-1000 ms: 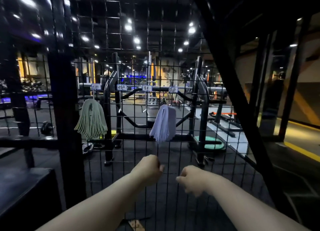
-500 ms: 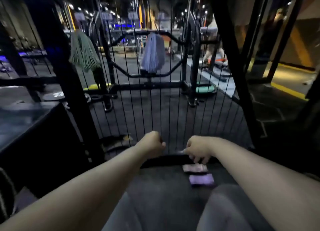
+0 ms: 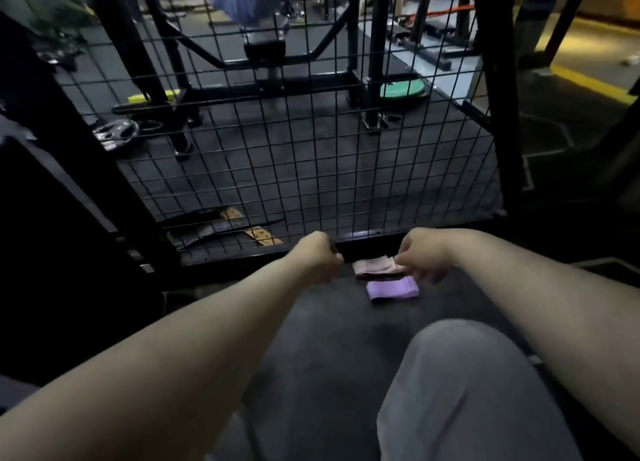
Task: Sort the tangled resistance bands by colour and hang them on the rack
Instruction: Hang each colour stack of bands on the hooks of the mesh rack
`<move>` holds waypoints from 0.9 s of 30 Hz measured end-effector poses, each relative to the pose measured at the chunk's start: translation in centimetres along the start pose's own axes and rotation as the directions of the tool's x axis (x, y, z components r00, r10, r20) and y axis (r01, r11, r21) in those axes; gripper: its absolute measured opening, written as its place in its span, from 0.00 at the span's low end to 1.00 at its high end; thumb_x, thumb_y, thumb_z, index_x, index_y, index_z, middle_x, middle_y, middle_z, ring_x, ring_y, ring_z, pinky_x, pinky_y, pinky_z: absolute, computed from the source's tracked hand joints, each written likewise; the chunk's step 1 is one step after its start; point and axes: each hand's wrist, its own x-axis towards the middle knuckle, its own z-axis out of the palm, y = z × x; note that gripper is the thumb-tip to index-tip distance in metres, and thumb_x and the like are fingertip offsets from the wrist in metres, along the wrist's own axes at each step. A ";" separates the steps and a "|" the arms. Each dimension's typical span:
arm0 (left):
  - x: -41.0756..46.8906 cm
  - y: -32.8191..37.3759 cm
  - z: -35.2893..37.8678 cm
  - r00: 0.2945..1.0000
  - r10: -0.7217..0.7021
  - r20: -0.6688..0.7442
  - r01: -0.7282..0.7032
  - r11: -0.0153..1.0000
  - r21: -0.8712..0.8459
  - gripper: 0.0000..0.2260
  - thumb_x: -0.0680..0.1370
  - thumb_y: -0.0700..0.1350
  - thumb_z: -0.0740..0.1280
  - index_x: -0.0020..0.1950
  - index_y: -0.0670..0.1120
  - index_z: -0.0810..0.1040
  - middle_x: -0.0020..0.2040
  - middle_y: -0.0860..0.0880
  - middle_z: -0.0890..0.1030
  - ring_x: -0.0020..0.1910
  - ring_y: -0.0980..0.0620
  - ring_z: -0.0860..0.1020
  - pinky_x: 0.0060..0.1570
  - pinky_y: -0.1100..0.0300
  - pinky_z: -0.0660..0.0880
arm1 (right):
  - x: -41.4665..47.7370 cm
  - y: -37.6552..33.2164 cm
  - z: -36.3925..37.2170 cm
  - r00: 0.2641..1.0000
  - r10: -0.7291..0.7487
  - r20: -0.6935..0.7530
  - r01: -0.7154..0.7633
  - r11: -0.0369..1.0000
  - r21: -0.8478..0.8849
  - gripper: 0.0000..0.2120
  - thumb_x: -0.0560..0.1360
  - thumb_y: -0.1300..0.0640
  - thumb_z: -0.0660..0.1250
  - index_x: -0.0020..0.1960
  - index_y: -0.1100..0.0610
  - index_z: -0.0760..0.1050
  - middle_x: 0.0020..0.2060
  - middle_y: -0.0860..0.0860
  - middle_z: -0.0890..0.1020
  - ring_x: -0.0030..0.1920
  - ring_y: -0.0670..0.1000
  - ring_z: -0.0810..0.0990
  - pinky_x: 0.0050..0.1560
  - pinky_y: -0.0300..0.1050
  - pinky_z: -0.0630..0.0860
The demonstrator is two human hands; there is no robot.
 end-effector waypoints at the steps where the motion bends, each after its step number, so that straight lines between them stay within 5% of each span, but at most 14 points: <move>1: 1.4 -0.1 0.9 1.000 -0.010 0.023 0.010 1.000 -0.014 0.12 0.78 0.43 0.63 0.44 0.36 0.82 0.39 0.37 0.85 0.36 0.41 0.85 0.33 0.52 0.81 | 1.4 0.6 -0.1 1.000 0.016 0.007 -0.016 1.000 -0.001 0.13 0.81 0.54 0.62 0.57 0.64 0.78 0.47 0.59 0.85 0.41 0.55 0.84 0.42 0.51 0.81; 5: 6.6 -0.6 4.5 0.994 -0.023 0.105 0.028 0.999 -0.047 0.09 0.78 0.42 0.63 0.42 0.40 0.80 0.43 0.37 0.85 0.33 0.43 0.82 0.32 0.56 0.77 | 7.0 2.8 0.1 0.998 0.029 0.054 -0.030 1.000 0.007 0.10 0.82 0.57 0.59 0.54 0.62 0.77 0.43 0.56 0.82 0.34 0.49 0.82 0.32 0.45 0.79; 8: 10.1 -1.0 7.2 0.991 -0.033 0.132 0.036 0.999 -0.022 0.08 0.79 0.43 0.65 0.49 0.41 0.81 0.46 0.41 0.85 0.44 0.44 0.84 0.41 0.54 0.81 | 11.1 4.8 0.6 1.000 0.010 0.005 -0.010 1.000 -0.014 0.09 0.80 0.56 0.64 0.52 0.60 0.80 0.47 0.58 0.84 0.40 0.52 0.84 0.38 0.49 0.82; 13: 15.3 -1.9 12.0 0.976 -0.055 0.210 0.058 0.998 -0.007 0.10 0.79 0.46 0.66 0.57 0.43 0.81 0.50 0.44 0.84 0.51 0.45 0.83 0.41 0.61 0.73 | 17.0 8.0 2.3 0.999 0.029 0.014 -0.027 0.991 -0.129 0.08 0.78 0.55 0.68 0.54 0.56 0.83 0.41 0.54 0.84 0.32 0.50 0.79 0.31 0.39 0.74; 18: 20.1 -3.6 17.0 0.960 -0.093 0.264 0.089 0.996 0.026 0.18 0.77 0.47 0.70 0.65 0.43 0.78 0.61 0.44 0.81 0.59 0.45 0.79 0.59 0.57 0.76 | 22.5 10.3 4.9 0.999 0.042 0.003 -0.040 0.981 -0.192 0.12 0.78 0.56 0.67 0.59 0.57 0.82 0.58 0.55 0.83 0.56 0.55 0.81 0.57 0.44 0.77; 27: 25.7 -6.0 24.6 0.919 -0.140 0.370 0.094 0.986 0.140 0.37 0.72 0.50 0.78 0.77 0.45 0.65 0.73 0.45 0.67 0.66 0.43 0.75 0.66 0.51 0.73 | 29.0 15.1 10.1 0.975 0.220 -0.034 -0.222 0.974 -0.046 0.23 0.81 0.54 0.64 0.74 0.60 0.67 0.71 0.59 0.72 0.71 0.59 0.71 0.68 0.45 0.68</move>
